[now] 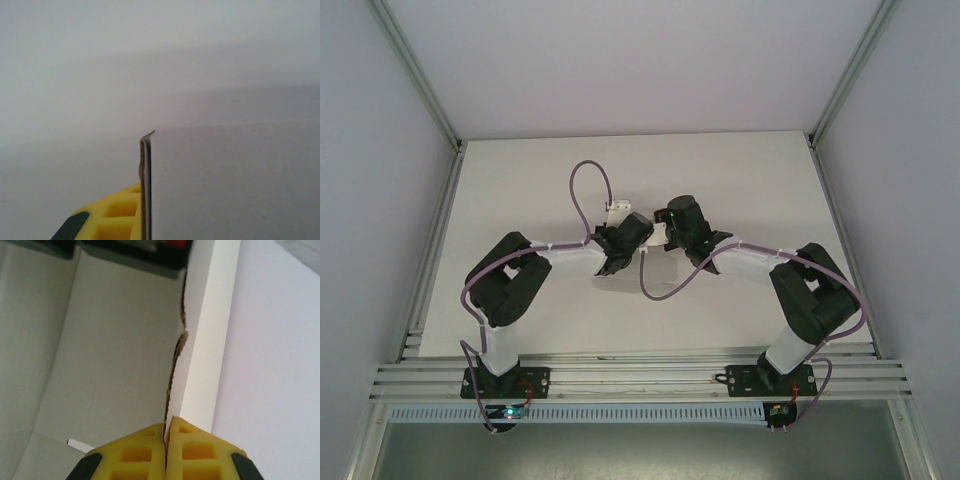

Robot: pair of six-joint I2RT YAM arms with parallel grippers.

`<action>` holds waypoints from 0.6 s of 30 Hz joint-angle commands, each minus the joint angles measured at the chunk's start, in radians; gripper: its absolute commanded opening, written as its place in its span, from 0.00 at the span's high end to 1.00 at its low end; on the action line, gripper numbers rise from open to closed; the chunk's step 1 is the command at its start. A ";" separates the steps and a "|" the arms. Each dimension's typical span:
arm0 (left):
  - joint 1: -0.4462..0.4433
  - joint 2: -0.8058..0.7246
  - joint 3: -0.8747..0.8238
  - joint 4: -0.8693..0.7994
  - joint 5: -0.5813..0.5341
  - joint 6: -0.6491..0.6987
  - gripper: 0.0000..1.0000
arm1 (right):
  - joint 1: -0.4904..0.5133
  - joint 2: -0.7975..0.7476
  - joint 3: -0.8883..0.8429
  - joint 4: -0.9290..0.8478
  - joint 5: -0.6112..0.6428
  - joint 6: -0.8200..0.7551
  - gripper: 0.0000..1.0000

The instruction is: Assemble paper box

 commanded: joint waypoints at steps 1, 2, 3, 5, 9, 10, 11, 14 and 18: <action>0.075 0.030 -0.071 -0.001 -0.019 0.104 1.00 | -0.008 -0.049 -0.008 -0.087 -0.061 0.113 1.00; 0.074 0.023 -0.065 0.000 0.001 0.111 1.00 | -0.009 -0.060 -0.010 -0.075 -0.073 0.136 0.97; 0.073 0.015 -0.058 0.001 0.025 0.115 1.00 | -0.014 -0.077 -0.013 -0.077 -0.096 0.150 0.94; 0.073 -0.008 -0.060 0.013 0.064 0.106 1.00 | -0.023 -0.118 -0.028 -0.071 -0.143 0.175 0.77; 0.073 -0.073 -0.083 0.047 0.127 0.097 1.00 | -0.047 -0.231 -0.044 -0.112 -0.286 0.248 0.59; 0.073 -0.092 -0.088 0.049 0.133 0.086 1.00 | -0.054 -0.262 -0.046 -0.142 -0.329 0.253 0.58; 0.074 -0.115 -0.099 0.061 0.150 0.090 1.00 | -0.061 -0.301 -0.050 -0.165 -0.371 0.264 0.55; 0.074 -0.190 -0.163 0.144 0.203 0.099 1.00 | -0.081 -0.415 -0.074 -0.167 -0.477 0.323 0.32; 0.076 -0.293 -0.216 0.161 0.258 0.089 1.00 | -0.092 -0.566 -0.142 -0.052 -0.517 0.443 0.02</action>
